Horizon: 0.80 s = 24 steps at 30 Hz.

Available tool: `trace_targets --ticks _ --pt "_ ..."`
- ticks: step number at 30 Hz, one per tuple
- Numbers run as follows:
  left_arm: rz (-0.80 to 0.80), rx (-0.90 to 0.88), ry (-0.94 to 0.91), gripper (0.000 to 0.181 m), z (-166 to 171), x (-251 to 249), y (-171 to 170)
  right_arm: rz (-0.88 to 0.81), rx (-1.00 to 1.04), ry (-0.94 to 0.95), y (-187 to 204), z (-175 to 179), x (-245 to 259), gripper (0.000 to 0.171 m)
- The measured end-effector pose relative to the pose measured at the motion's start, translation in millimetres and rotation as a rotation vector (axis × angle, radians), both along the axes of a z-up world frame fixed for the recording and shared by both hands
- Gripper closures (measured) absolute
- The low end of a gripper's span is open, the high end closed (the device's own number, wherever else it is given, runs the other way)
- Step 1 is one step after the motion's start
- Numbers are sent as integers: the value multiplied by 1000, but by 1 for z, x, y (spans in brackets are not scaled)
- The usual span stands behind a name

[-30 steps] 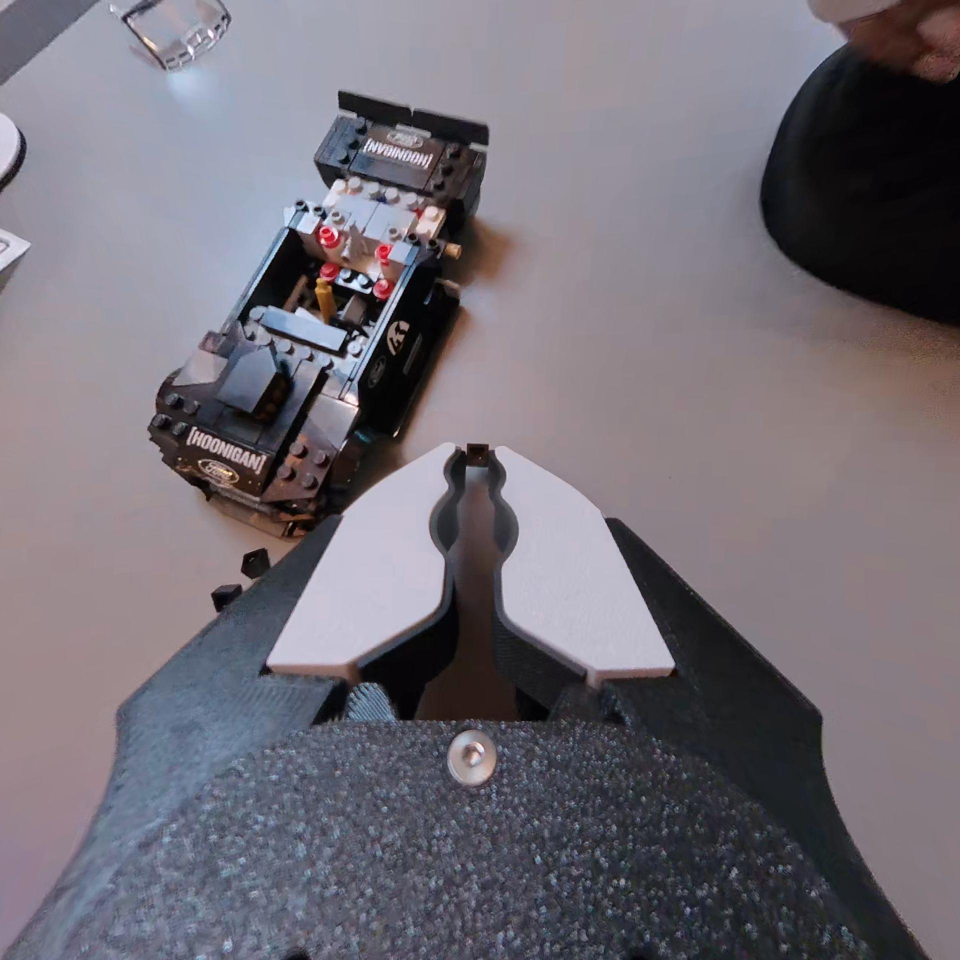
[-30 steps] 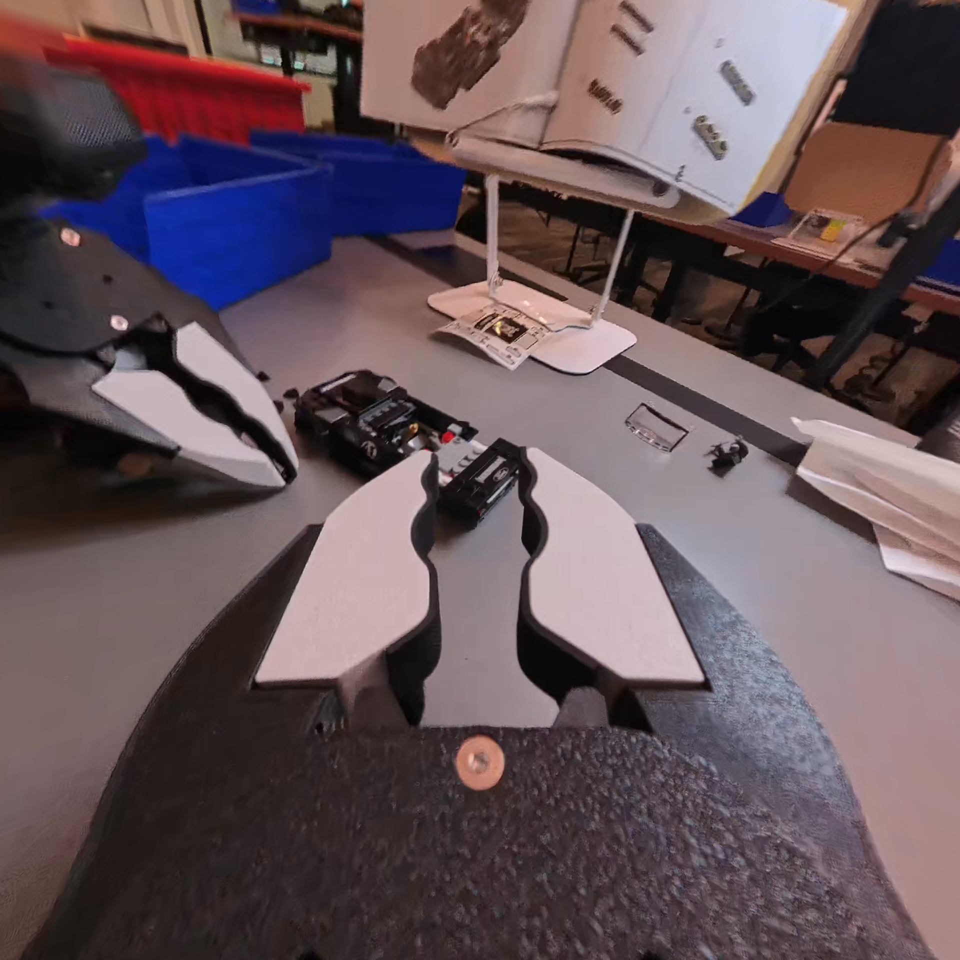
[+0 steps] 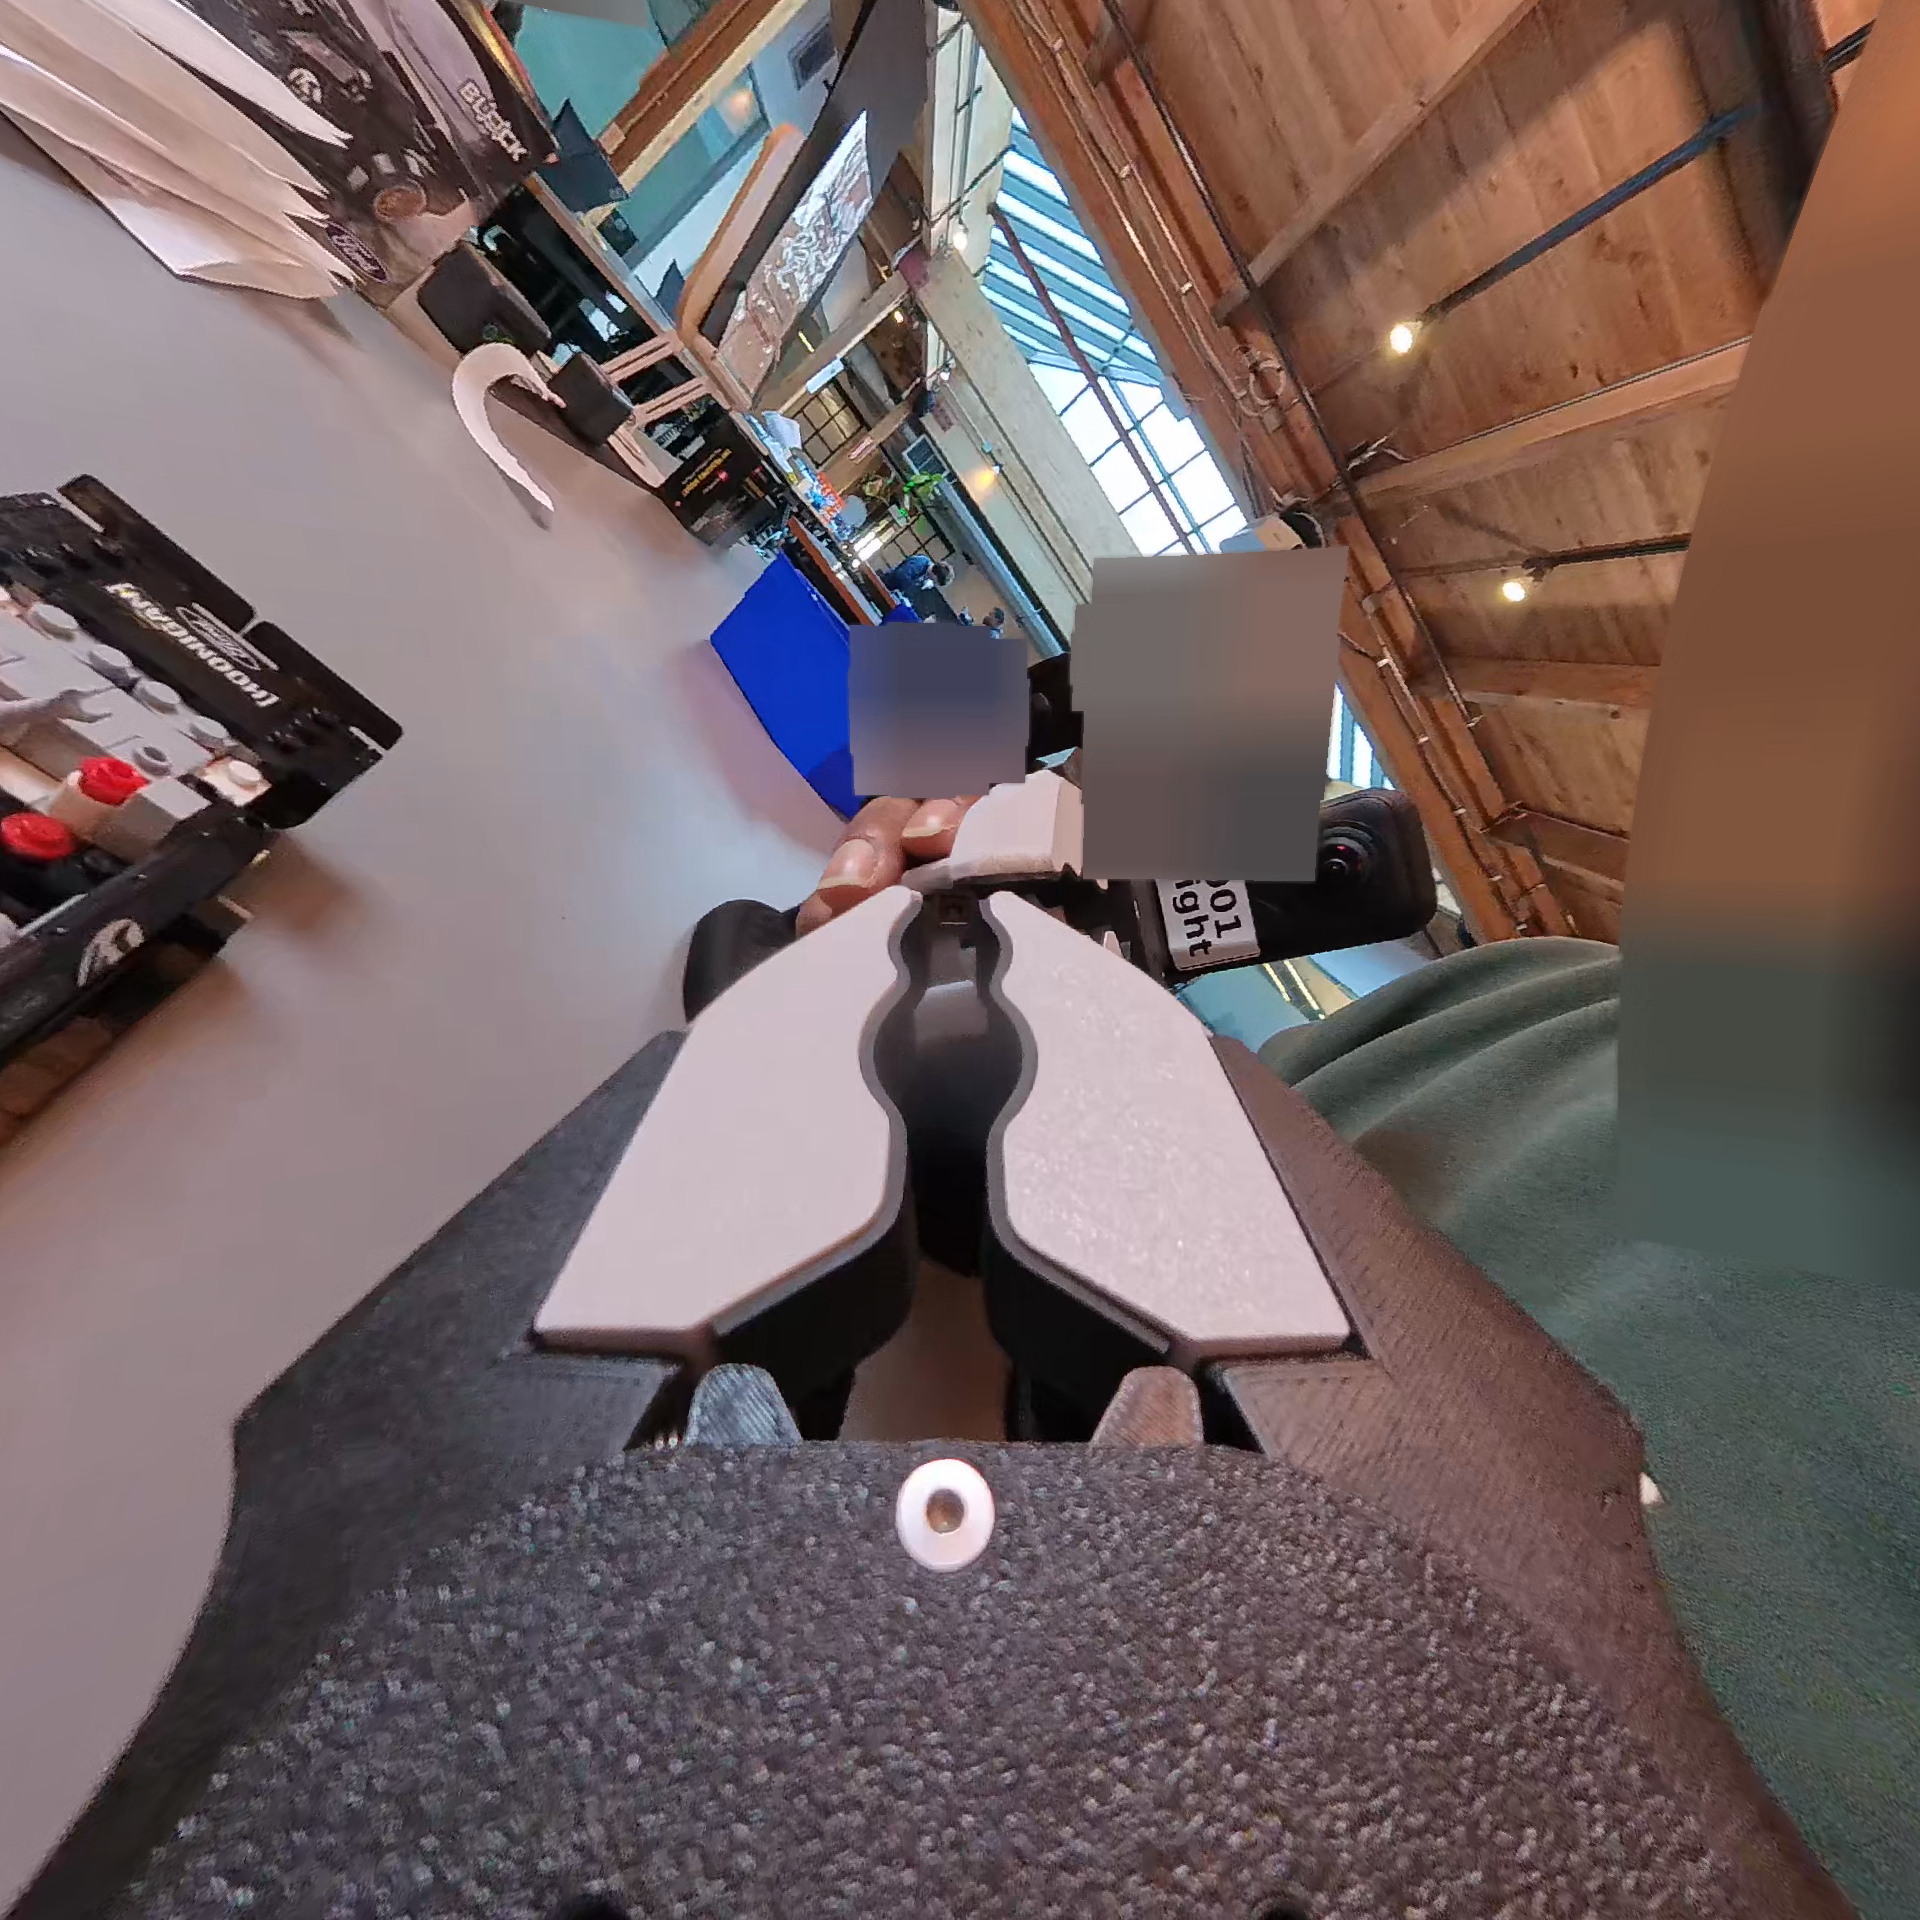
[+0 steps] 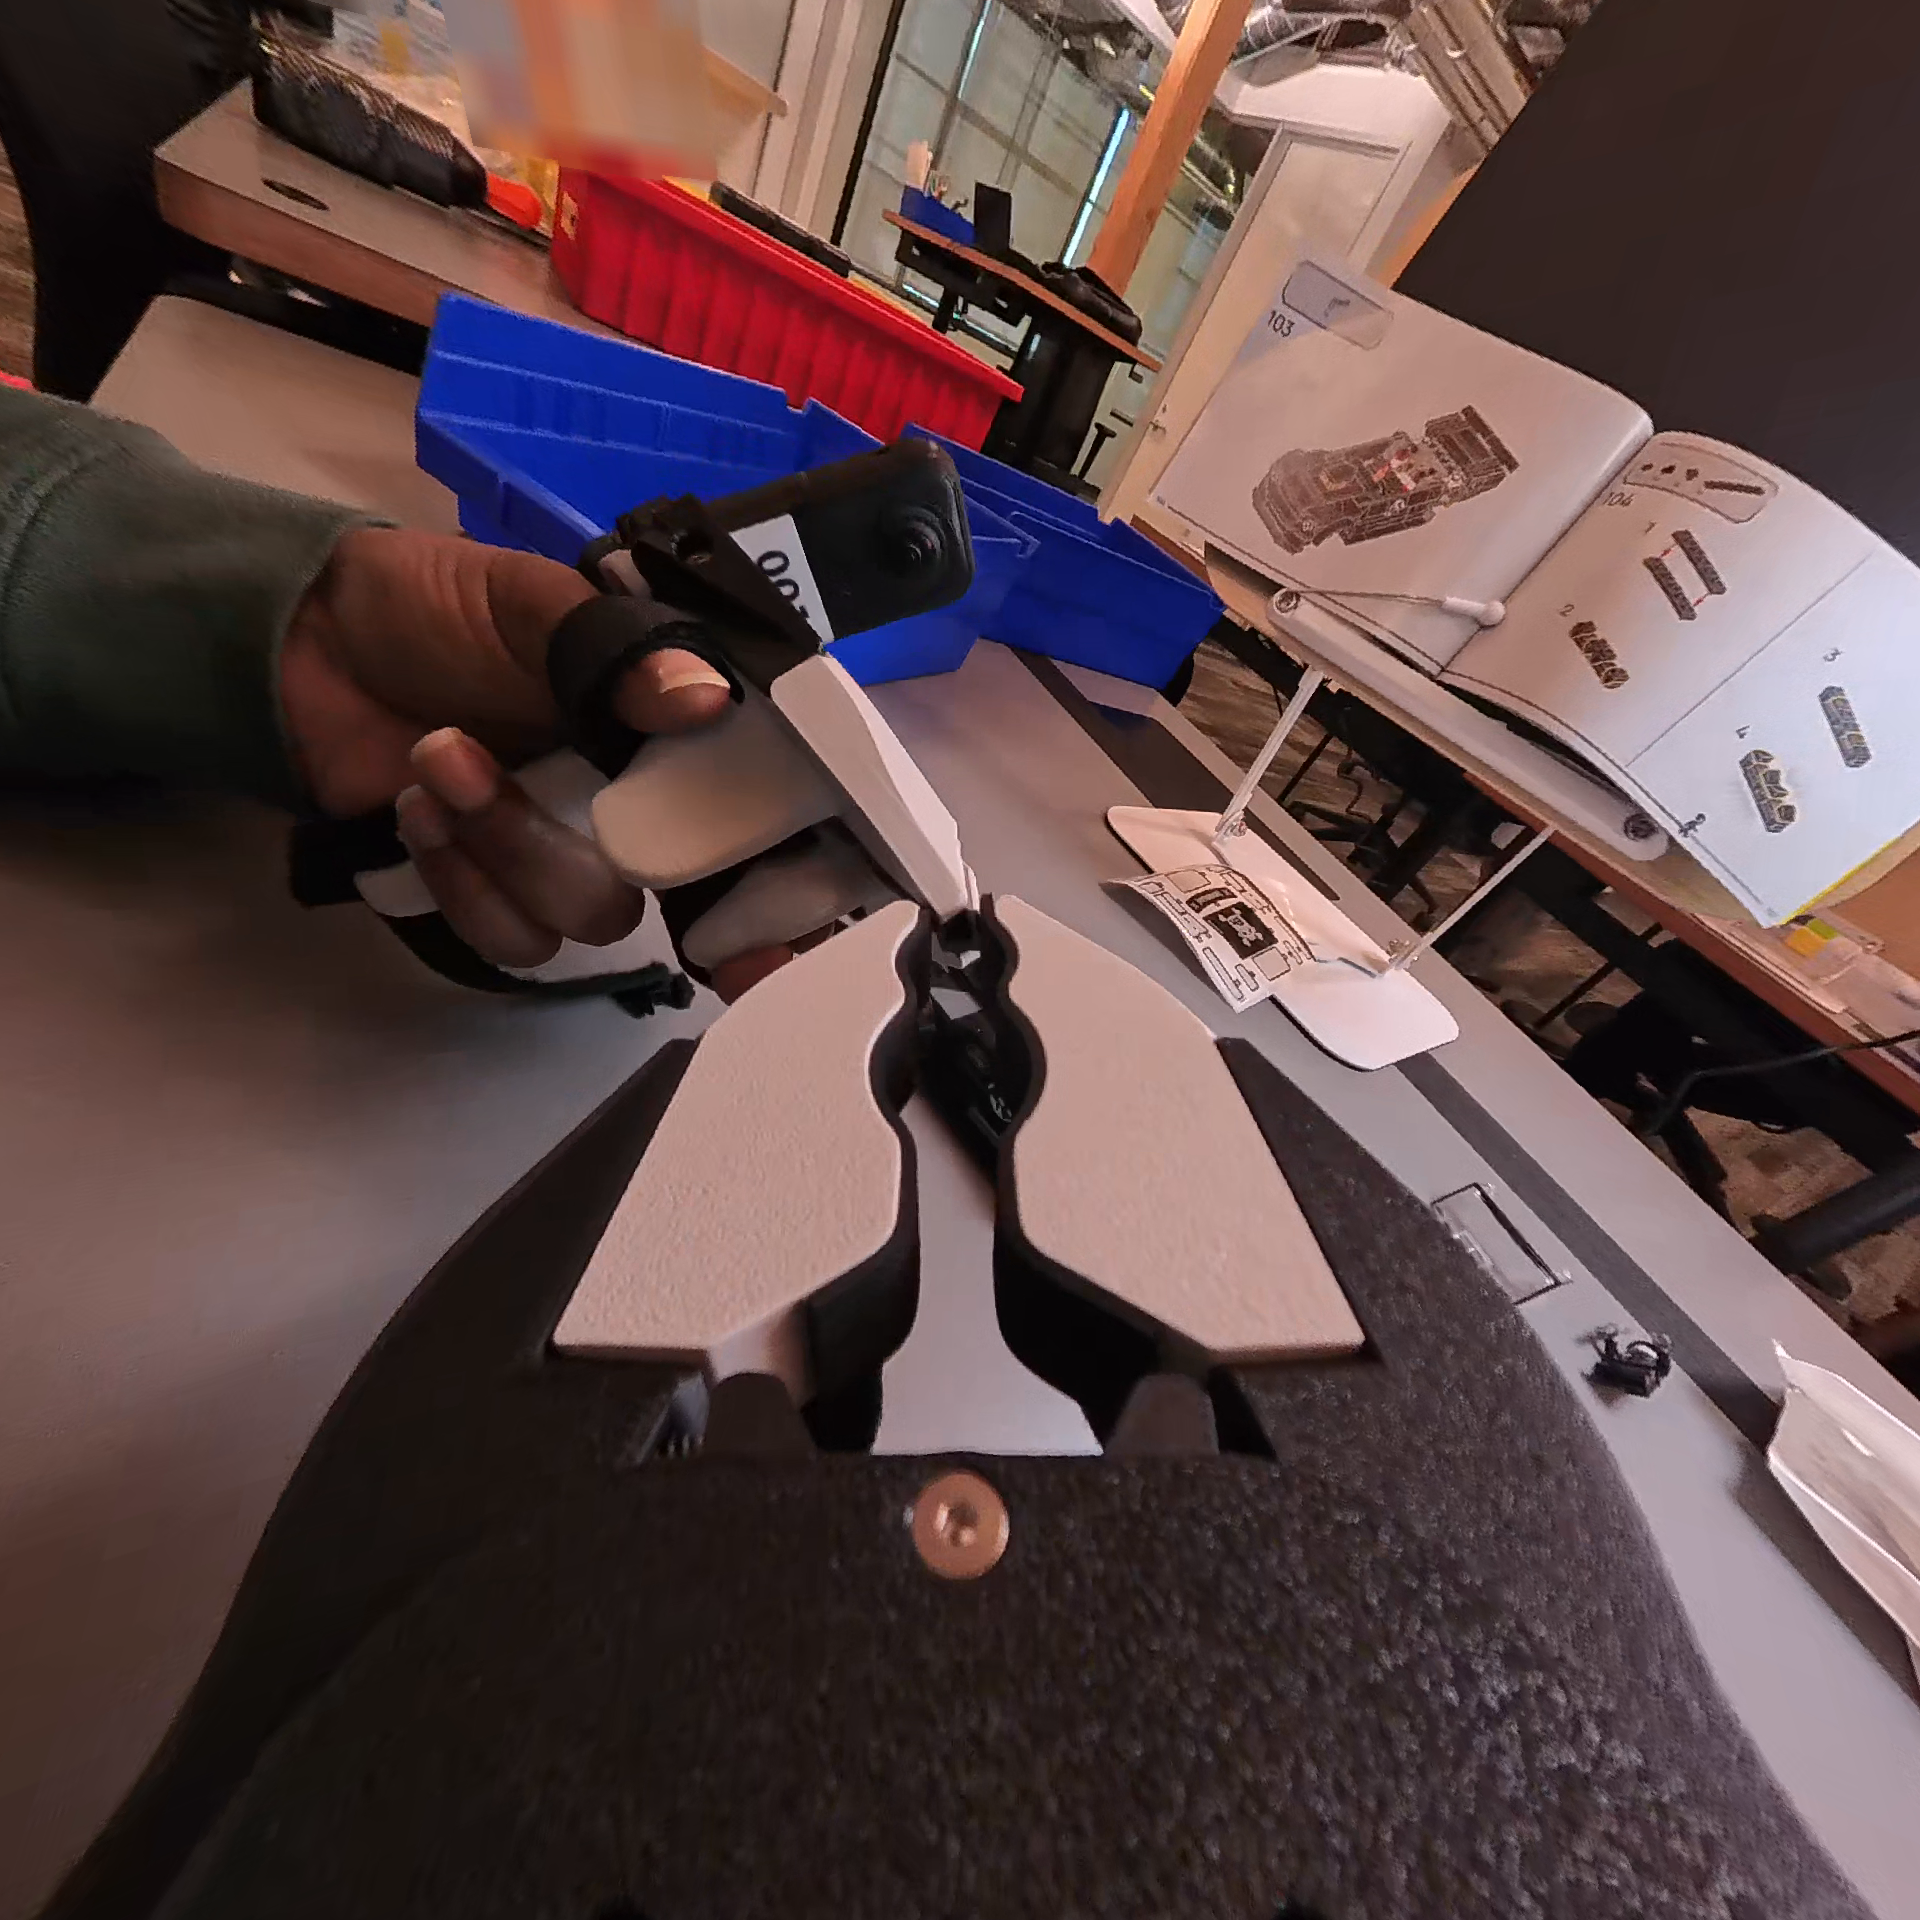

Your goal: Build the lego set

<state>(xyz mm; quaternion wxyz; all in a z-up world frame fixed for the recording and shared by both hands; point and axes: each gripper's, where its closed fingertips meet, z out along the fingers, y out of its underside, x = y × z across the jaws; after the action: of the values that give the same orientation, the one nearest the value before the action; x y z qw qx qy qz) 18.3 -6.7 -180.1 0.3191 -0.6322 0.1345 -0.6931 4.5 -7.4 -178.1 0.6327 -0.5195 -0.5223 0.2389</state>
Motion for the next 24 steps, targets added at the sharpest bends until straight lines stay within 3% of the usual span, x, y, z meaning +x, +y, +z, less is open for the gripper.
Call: trace_targets --ticks 12,16,18,20,24 --pt "-34 -5 -82 173 14 -5 -5 -10 67 -17 -2 9 -4 164" --pt "20 48 8 164 13 -10 -2 -15 -5 -84 3 4 1 164" --pt "127 127 112 155 19 -25 7 -24 -159 -281 17 -18 17 163" --pt "293 259 298 153 22 -51 19 -46 -318 -610 31 -56 46 163" --pt "544 460 540 156 42 -102 26 31 -470 -1091 41 -98 86 163"
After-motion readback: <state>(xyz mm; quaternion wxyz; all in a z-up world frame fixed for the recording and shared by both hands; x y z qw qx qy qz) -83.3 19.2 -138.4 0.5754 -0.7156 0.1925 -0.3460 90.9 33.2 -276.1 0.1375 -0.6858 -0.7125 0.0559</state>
